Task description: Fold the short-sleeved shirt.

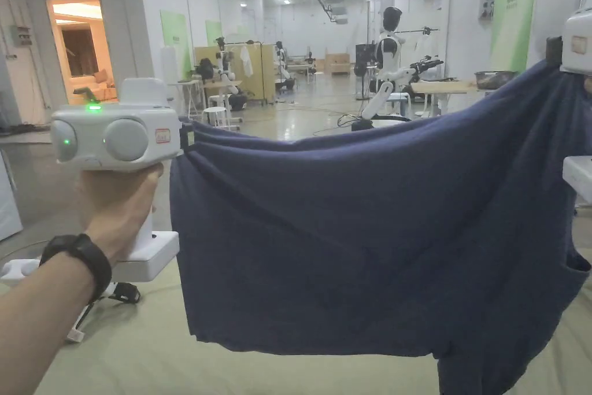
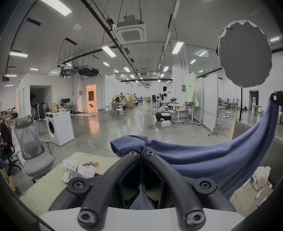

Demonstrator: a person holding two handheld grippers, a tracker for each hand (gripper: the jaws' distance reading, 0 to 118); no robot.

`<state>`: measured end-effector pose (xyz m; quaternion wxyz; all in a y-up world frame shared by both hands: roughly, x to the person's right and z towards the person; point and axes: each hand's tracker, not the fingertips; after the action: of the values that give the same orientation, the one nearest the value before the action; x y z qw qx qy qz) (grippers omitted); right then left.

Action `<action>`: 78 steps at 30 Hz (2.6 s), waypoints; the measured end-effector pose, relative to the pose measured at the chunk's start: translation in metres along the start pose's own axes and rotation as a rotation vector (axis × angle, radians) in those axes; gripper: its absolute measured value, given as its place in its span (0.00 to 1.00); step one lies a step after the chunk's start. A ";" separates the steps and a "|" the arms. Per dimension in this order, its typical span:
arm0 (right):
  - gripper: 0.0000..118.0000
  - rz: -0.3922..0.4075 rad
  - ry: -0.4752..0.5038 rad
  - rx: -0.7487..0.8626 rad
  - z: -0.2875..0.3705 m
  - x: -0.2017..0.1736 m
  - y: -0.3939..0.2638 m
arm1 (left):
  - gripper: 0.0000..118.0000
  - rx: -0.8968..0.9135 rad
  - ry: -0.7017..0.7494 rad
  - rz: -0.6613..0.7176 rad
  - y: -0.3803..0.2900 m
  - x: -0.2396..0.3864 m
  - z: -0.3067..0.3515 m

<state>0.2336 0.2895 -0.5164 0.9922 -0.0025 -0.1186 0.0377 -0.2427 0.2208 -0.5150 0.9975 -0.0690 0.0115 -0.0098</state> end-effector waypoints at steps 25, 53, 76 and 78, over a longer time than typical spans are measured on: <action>0.00 -0.086 0.211 -0.327 0.293 0.084 -0.331 | 0.00 -0.289 -0.154 0.177 -0.342 -0.057 0.243; 0.74 -0.147 0.138 -0.447 0.437 0.113 -0.394 | 0.74 -0.227 -0.079 0.092 -0.348 -0.058 0.384; 0.00 -0.070 0.278 -0.129 0.465 0.048 -0.299 | 0.00 0.110 -0.071 -0.043 -0.262 -0.002 0.459; 0.00 -0.086 0.281 -0.132 0.463 0.050 -0.301 | 0.00 0.100 -0.065 -0.052 -0.262 -0.003 0.457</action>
<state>0.1949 -0.0082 -0.0503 0.9974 -0.0680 0.0192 -0.0133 -0.2396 0.0244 -0.0266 0.9990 -0.0197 -0.0234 -0.0339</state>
